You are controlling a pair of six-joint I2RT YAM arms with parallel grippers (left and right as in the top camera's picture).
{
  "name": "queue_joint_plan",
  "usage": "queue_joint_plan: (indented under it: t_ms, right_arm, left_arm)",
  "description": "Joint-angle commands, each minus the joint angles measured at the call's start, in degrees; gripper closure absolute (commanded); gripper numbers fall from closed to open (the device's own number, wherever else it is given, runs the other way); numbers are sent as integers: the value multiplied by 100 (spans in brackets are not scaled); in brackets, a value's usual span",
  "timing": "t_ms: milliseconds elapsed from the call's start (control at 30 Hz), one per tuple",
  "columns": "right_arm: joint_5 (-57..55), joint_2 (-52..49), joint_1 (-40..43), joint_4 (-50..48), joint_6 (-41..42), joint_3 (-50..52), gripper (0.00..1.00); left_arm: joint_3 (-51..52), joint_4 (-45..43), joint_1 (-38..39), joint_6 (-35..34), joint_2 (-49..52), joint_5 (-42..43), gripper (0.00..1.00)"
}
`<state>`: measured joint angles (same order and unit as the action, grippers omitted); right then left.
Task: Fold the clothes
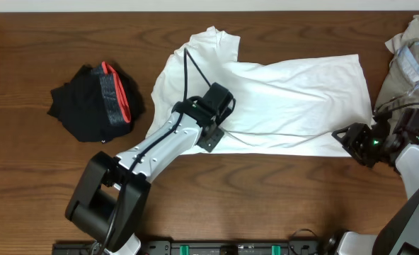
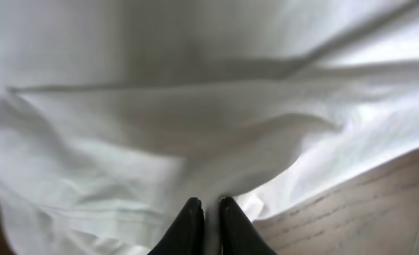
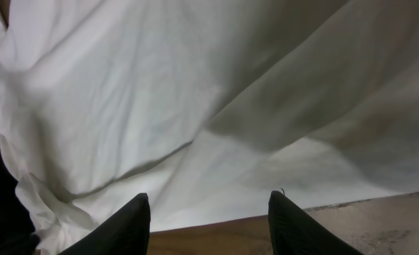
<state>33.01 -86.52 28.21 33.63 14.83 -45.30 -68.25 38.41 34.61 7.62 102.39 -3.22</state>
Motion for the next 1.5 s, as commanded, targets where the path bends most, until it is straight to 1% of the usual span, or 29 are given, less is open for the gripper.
queue_joint_plan:
  t_ms: [0,233,300,367,600,800,867,900,933,967,1000,1033,1067,1100,1200,1233,1300,1367,1467]
  right_arm:
    - [63,-22,-42,2,-76,-72,48]
    - [63,-22,-42,0,-76,-72,47]
    - [63,-22,-42,0,-76,-72,48]
    - [63,-22,-42,2,-76,-72,48]
    - [63,-22,-42,2,-76,-72,48]
    - [63,-24,-42,46,-74,-72,47]
    - [66,-24,-44,63,-74,-72,47]
    - [66,-22,-44,72,-76,-72,47]
    - [63,-24,-42,90,-76,-72,47]
    - [63,-22,-42,103,-76,-72,47]
    - [63,-22,-42,116,-76,-72,47]
    - [63,-22,-42,120,-76,-72,47]
    - [63,-22,-42,133,-76,-72,47]
    - [66,-22,-42,140,-76,-72,47]
    - [61,-24,-42,151,-76,-72,47]
    - [61,-22,-42,142,-76,-72,47]
    - [59,-24,-42,129,-76,-72,47]
    - [61,-24,-42,114,-76,-72,46]
    - [61,-24,-44,111,-76,-72,47]
  left_arm:
    - [-236,-66,9,236,-129,-289,87]
    - [-236,-774,9,1040,-109,-286,91]
    - [-234,-949,9,1241,-103,-289,94]
    - [-236,-1139,9,1453,-76,-289,94]
    - [-234,-1565,7,1631,144,-289,94]
    - [-234,-1893,7,1768,527,-396,93]
    - [-234,-1926,9,1766,599,-396,83]
    - [-234,-1923,9,1753,601,-415,72]
    - [-240,-1921,9,1620,570,-525,59]
    - [-258,-1921,11,1397,522,-728,47]
    - [-295,-1851,13,1095,435,-1005,42]
    - [-330,-1725,13,844,339,-1176,29]
    - [-358,-1552,13,581,216,-1244,21]
    - [-369,-1362,13,304,85,-1237,19]
    - [-367,-706,13,-437,-234,-1198,18]
    - [-367,-433,13,-599,-271,-1049,19]
    - [-343,-55,7,-728,-262,-745,22]
    - [-232,140,7,-881,-225,-682,23]
    - [28,15,-35,-879,-166,-688,23]
